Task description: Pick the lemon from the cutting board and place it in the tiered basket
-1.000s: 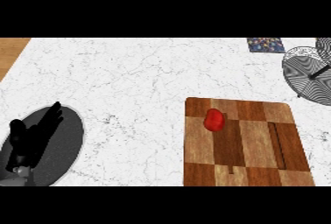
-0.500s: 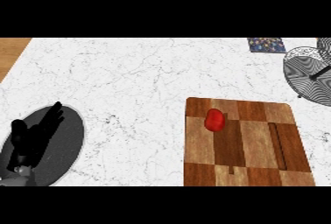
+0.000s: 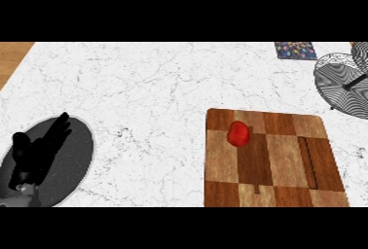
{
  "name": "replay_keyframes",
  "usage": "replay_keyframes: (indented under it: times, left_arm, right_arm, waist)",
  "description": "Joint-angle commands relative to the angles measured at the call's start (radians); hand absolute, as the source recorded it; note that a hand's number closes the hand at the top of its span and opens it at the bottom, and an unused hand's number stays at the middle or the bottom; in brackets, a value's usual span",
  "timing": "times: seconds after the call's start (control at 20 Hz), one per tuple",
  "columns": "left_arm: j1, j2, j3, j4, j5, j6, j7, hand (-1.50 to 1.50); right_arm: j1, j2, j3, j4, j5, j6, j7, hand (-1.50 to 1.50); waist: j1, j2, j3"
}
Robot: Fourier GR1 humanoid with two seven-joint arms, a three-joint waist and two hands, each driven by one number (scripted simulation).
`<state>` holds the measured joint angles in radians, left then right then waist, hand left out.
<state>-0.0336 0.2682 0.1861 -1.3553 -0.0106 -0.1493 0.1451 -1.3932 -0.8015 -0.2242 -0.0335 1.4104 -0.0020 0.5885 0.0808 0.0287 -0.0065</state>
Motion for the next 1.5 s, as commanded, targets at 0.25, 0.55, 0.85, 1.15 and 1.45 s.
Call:
replay_keyframes:
  times: [0.25,0.55,0.85,1.15,1.45]
  left_arm:
    - [-0.005,-0.021,-0.009,0.016,-0.022,0.025,-0.012,0.00]
    - [0.000,0.007,0.017,-0.013,0.002,0.008,0.020,0.00]
    - [0.059,-0.005,0.022,-0.019,-0.003,0.015,-0.010,0.00]
    - [0.100,0.011,0.054,0.021,0.010,0.002,-0.027,0.00]
    - [0.130,-0.011,0.062,-0.015,0.013,0.031,-0.005,0.00]
  right_arm:
    - [0.045,-0.027,-0.075,-0.073,-0.083,-0.058,0.036,-1.50]
    - [0.024,-0.020,-0.118,-0.178,-0.123,-0.261,0.090,-1.50]
    - [-0.029,-0.066,-0.201,-0.217,-0.196,-0.280,0.236,-1.50]
    - [0.050,-0.096,-0.373,-0.315,-0.396,-0.387,0.085,-1.50]
    - [0.208,-0.083,-0.486,-0.463,-0.574,-0.337,-0.083,-1.50]
  waist:
    - [-0.016,0.001,0.009]
    - [-0.028,-0.010,0.008]
    - [-0.053,-0.025,0.006]
    - [-0.103,-0.041,0.007]
    - [-0.150,-0.059,0.007]
